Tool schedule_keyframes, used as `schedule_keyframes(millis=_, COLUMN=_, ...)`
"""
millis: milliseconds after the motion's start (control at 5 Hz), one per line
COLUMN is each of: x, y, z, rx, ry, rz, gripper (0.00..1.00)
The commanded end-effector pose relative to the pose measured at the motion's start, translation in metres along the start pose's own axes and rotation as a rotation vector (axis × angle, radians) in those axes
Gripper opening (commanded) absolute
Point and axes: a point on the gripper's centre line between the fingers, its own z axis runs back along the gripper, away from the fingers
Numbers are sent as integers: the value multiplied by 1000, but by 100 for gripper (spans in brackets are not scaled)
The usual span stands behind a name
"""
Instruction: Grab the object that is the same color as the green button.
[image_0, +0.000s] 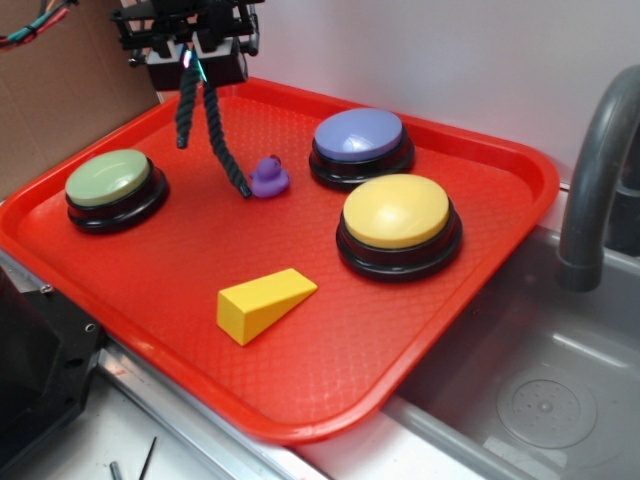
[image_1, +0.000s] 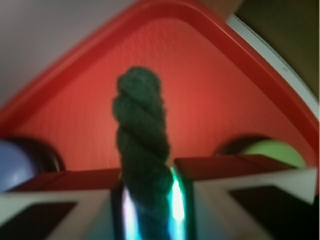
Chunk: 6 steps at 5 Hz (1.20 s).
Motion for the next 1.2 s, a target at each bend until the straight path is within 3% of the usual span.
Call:
schedule_keyframes(millis=0, x=-41, y=0, z=74, rx=-114, ry=-86, rz=-219, gripper=0)
schedule_keyframes(millis=200, x=-56, y=-1, z=91, rx=-174, ry=-32, rz=-258, gripper=0)
schedule_keyframes(millis=400, x=-65, y=-5, z=104, rx=-179, ry=-69, rz=-289, gripper=0)
schedule_keyframes(millis=600, x=-72, y=5, z=110, rx=-186, ry=-87, rz=-247, gripper=0)
schedule_keyframes(millis=1000, x=-66, y=15, z=108, rx=-209, ry=-83, rz=-252, gripper=0)
